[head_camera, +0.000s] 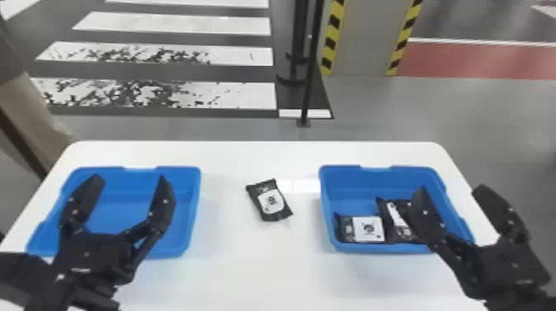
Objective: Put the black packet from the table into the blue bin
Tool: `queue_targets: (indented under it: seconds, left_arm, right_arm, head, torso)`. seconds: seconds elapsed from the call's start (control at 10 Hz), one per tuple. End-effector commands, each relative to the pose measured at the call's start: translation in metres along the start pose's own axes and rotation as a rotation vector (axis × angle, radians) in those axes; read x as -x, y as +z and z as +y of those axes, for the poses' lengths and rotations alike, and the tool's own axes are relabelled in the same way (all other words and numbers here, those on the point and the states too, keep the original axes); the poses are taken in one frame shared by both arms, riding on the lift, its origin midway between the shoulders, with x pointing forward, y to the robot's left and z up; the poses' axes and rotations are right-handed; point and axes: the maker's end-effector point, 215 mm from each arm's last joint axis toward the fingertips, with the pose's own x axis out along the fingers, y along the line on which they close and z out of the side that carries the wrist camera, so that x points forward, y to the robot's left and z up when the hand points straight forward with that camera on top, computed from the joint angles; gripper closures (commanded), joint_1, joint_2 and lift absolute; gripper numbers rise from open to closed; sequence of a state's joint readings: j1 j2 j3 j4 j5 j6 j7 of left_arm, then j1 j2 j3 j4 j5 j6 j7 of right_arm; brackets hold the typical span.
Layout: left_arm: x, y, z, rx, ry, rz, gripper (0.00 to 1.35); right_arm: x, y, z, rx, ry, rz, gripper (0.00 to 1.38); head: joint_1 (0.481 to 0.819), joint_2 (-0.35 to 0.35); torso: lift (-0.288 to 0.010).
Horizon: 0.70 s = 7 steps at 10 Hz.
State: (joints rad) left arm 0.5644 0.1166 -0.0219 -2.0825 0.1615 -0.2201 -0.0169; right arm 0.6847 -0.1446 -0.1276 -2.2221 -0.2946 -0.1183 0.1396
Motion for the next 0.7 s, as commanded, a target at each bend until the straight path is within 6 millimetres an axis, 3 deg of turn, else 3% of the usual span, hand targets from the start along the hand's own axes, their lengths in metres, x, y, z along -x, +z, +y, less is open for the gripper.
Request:
queue_targets:
  seconds: [0.0, 0.6]
  left_arm:
    - [0.0, 0.0002, 0.0, 0.0, 0.0, -0.001, 0.12]
    - [0.0, 0.0002, 0.0, 0.0, 0.0, -0.001, 0.12]
  right_arm:
    - [0.0001, -0.0013, -0.0002, 0.002, 0.0, 0.003, 0.11]
    - [-0.0014, -0.0012, -0.0006, 0.007, -0.001, -0.004, 0.11]
  head:
    - [0.695, -0.056]
    - [0.695, -0.057]
  torso:
    - [-0.11]
    - [-0.11]
